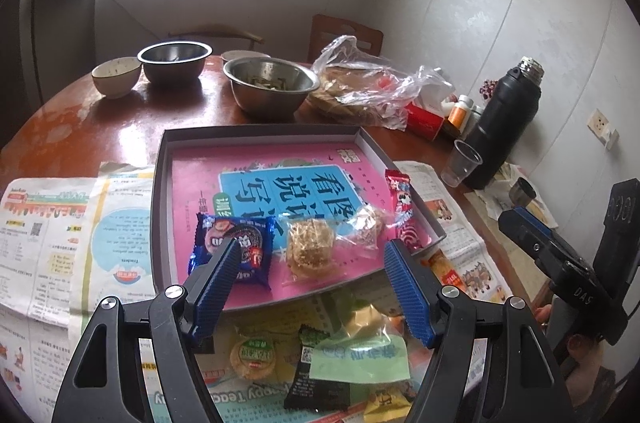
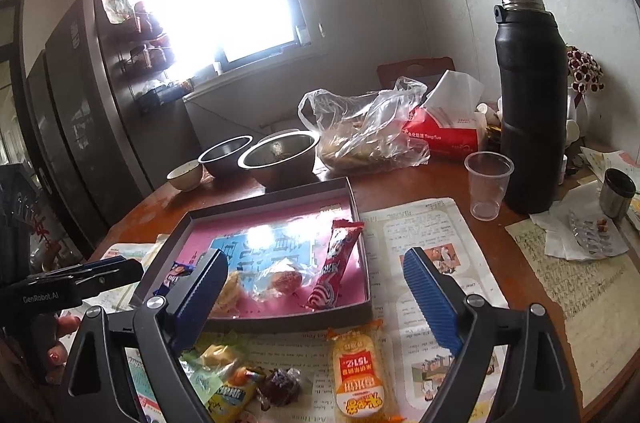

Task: Organize snacks
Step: 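Move both open grippers back toward the snacks on the newspaper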

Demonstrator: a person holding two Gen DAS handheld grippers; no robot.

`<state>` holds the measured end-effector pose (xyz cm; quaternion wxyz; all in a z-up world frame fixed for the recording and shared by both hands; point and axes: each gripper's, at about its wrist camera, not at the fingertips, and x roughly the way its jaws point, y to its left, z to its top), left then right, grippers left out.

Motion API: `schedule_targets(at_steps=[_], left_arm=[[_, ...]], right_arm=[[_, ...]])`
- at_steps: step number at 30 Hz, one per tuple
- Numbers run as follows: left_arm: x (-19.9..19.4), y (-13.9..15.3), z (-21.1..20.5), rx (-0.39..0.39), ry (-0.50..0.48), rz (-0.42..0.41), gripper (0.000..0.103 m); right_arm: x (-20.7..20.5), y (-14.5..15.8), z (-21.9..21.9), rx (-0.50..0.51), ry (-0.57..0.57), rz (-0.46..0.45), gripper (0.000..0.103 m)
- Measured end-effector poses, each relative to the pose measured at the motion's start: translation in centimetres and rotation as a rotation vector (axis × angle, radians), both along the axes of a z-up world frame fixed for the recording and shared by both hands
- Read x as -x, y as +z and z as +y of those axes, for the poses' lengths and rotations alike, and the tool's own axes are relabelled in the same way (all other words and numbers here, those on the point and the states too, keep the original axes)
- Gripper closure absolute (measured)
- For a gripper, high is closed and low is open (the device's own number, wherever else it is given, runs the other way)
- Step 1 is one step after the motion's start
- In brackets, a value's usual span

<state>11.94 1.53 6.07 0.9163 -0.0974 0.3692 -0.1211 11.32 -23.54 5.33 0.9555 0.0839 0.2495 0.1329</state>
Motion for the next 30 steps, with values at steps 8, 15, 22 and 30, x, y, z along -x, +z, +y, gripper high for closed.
schedule_targets(at_steps=[8,15,22,30], left_arm=[[0.8,-0.2,-0.4,-0.012,-0.020,0.021,0.027],[1.4,-0.3,-0.9,-0.028,-0.034,0.031,0.027],[1.5,-1.3,-2.2,-0.027,-0.088,0.073,0.027],[1.3,-2.8,-3.5,-0.036,-0.133,0.123,0.027]], right_arm=[[1.3,-0.4,-0.4,0.016,0.003,0.019,0.014],[2.0,-0.7,-0.8,0.024,-0.001,0.026,0.014],[2.5,-1.2,-1.4,0.024,-0.008,0.043,0.014],[2.9,-2.1,-1.8,0.037,-0.007,0.071,0.014]])
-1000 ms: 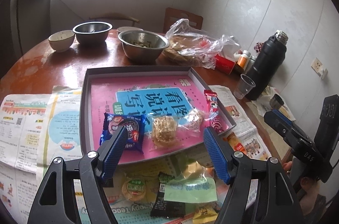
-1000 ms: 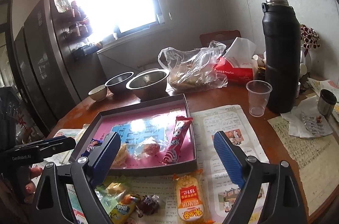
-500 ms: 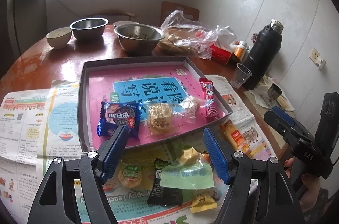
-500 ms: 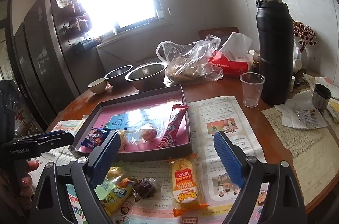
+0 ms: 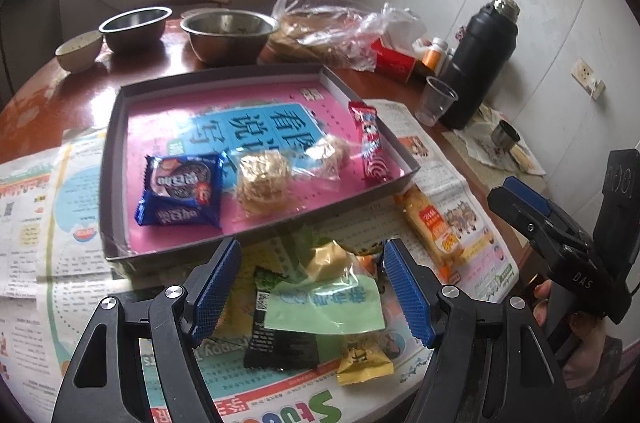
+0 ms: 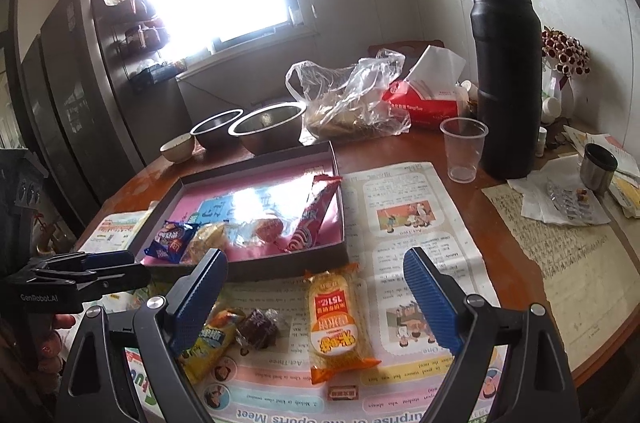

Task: Organize snacks
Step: 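Move both open grippers back toward the snacks on the newspaper, then grasp the green pouch with the left gripper while the right grasps the yellow bread pack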

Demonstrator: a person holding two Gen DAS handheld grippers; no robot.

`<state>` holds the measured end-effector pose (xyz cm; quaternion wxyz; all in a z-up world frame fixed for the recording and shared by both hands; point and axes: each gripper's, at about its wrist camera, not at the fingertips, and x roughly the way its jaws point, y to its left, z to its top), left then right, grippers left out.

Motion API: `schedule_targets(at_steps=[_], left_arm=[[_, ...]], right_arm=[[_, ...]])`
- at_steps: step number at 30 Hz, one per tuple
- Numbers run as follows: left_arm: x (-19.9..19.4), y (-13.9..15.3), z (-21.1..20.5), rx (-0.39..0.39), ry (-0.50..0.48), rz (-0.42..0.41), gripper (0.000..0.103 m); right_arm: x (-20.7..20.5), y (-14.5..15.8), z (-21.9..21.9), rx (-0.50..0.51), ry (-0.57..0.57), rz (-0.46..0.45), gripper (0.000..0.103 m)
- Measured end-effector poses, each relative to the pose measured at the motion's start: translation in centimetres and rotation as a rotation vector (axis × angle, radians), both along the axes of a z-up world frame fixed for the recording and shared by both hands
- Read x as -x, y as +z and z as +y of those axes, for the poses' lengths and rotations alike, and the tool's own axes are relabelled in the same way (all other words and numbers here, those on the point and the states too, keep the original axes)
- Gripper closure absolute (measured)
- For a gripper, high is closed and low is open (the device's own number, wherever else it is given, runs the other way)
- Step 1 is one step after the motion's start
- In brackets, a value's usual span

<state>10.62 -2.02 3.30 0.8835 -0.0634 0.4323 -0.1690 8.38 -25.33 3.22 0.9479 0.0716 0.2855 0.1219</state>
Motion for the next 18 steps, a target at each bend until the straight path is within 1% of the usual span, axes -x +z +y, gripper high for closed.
schedule_targets(at_steps=[5,9,18], left_arm=[[-0.2,-1.0,-0.6,-0.017,-0.017,0.028,0.027],[-0.4,-1.8,-0.9,-0.025,-0.024,0.047,0.027],[-1.2,-3.3,-1.2,-0.035,-0.024,0.081,0.028]], right_arm=[[0.1,-0.9,-0.2,0.017,-0.011,0.025,0.014],[0.0,-1.8,0.0,0.061,-0.024,0.053,0.014],[-0.7,-4.1,0.7,0.100,0.001,0.095,0.014]])
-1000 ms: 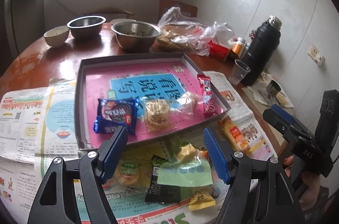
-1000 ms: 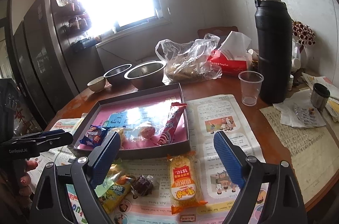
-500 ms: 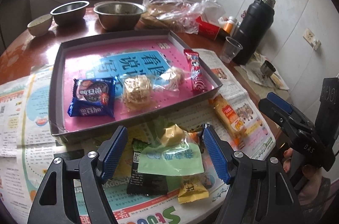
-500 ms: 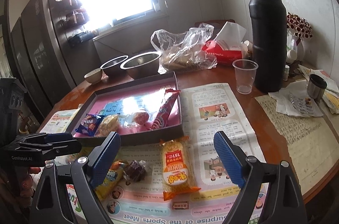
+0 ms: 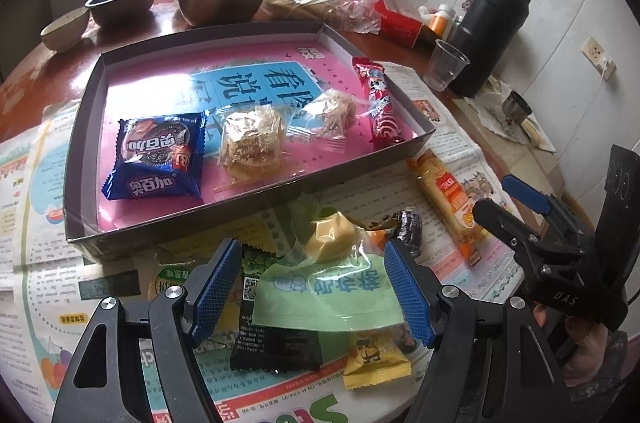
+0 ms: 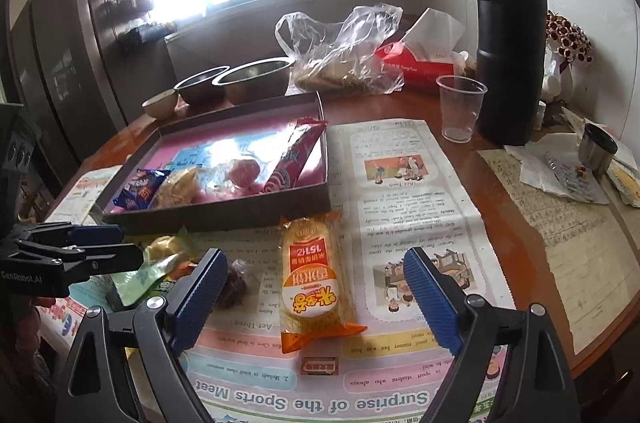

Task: Organize snacks
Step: 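Grasp the green pouch with the left gripper while the right grasps the yellow bread pack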

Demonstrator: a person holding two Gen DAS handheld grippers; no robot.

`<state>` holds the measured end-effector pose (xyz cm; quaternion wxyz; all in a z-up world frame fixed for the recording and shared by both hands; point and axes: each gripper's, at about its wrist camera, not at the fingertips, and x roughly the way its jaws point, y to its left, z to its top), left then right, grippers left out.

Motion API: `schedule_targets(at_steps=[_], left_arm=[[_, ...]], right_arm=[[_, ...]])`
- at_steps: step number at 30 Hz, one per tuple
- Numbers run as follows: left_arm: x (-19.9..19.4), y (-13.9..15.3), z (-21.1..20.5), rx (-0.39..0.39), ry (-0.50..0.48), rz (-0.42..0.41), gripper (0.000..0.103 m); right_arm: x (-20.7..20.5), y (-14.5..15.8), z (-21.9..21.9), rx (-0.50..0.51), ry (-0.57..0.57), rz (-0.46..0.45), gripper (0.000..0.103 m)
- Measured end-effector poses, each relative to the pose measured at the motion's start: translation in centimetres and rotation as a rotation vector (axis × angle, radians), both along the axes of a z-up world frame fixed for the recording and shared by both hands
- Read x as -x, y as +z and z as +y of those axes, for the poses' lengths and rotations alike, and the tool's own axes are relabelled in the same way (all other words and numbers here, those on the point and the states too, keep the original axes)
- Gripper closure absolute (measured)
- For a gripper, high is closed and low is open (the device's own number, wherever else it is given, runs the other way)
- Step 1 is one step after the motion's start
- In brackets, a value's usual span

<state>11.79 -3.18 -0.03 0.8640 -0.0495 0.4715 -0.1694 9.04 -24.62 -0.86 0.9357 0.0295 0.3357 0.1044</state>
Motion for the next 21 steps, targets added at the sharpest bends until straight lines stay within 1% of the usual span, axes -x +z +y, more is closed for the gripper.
schedule_targets(at_steps=[5,10,14,17,21], left_arm=[[-0.7,-0.6,-0.1,0.002,0.014,0.007,0.028],[-1.4,-1.3,-0.2,0.013,0.022,0.021,0.028],[-1.7,-1.5,-0.1,0.023,0.028,0.019,0.027],[-1.8,-1.7,-0.1,0.034,0.031,0.022,0.028],[-1.8,-1.9,-0.3,0.028,0.023,0.018,0.028]], right_arm=[[-0.3,-0.8,0.1,0.012,0.009,0.005,0.014],[-0.8,-1.7,0.4,0.033,0.025,0.017,0.020],[-1.2,-2.4,0.6,0.051,0.032,0.022,0.026],[-1.5,-2.8,0.7,0.047,0.044,0.032,0.036],[-1.9,-3.4,1.1,0.077,0.045,0.033,0.041]])
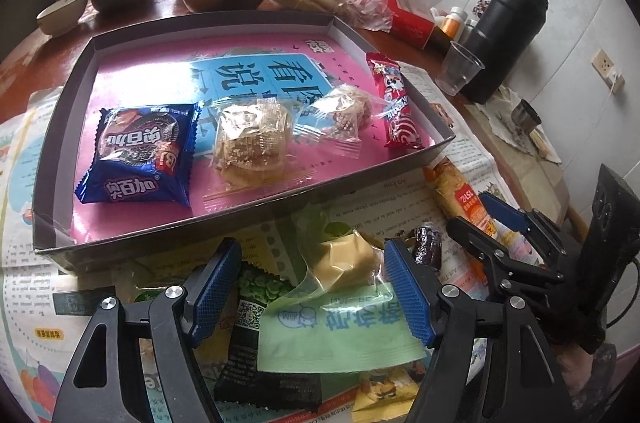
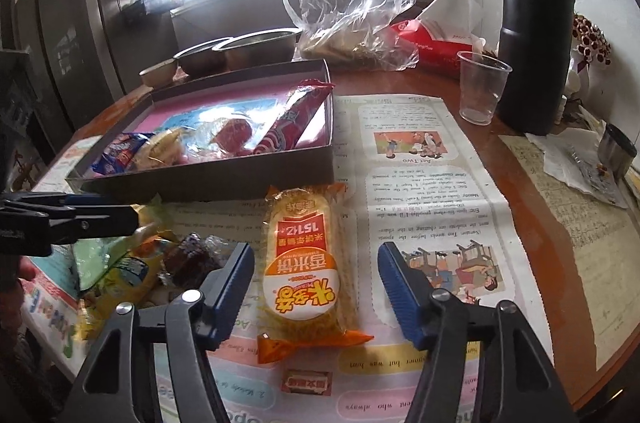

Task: Organize snacks
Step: 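Grasp the green pouch with the left gripper while the right grasps the yellow bread pack, then lift and carry the green pouch and yellow bread pack over the pink tray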

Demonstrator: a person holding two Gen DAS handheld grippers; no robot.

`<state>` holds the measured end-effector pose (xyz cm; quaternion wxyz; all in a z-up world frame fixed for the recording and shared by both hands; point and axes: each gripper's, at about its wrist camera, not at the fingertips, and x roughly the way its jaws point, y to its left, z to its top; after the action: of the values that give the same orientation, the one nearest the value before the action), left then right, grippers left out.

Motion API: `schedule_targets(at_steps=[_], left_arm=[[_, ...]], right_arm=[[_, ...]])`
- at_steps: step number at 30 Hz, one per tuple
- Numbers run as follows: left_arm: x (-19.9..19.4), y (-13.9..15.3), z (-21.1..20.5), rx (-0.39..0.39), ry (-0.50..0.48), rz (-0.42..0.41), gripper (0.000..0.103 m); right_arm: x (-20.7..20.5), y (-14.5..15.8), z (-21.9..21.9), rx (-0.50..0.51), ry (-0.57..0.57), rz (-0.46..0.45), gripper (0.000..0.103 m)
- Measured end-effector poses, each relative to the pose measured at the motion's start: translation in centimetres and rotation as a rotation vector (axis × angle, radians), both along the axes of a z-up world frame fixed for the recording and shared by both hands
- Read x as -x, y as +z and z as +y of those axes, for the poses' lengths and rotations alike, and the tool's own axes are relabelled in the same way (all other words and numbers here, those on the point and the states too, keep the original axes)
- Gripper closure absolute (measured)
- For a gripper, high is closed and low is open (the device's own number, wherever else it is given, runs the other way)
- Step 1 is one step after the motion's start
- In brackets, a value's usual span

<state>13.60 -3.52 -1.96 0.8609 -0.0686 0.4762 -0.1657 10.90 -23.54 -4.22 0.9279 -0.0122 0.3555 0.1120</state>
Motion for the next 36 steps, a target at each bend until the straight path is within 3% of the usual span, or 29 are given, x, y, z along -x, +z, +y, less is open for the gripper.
schedule_targets(at_steps=[3,7,10,13,16,25,36], left_arm=[[-0.2,-0.2,-0.3,0.003,-0.011,0.002,0.031],[-0.4,-0.6,-0.5,0.011,-0.015,0.013,0.037],[-0.4,-0.8,-1.1,-0.030,-0.017,0.004,0.040],[-0.5,-0.8,-1.1,-0.037,-0.006,-0.003,0.050],[-0.5,-0.9,-1.1,-0.065,0.001,-0.014,0.070],[-0.4,-0.5,-0.3,-0.026,0.025,-0.019,0.070],[0.5,2.4,1.2,0.033,0.047,-0.081,0.070]], right_arm=[[-0.3,-0.3,0.3,0.002,0.011,0.006,0.049],[-0.4,-0.5,0.7,0.021,0.017,-0.007,0.050],[-0.6,-0.4,0.6,0.013,0.014,-0.012,0.051],[-0.9,-0.4,0.5,0.012,0.011,-0.015,0.055],[-1.0,-0.4,0.6,0.015,0.008,-0.018,0.058],[-0.7,0.0,0.1,-0.041,0.003,-0.038,0.064],[-0.1,1.4,-0.5,-0.098,-0.002,-0.076,0.064]])
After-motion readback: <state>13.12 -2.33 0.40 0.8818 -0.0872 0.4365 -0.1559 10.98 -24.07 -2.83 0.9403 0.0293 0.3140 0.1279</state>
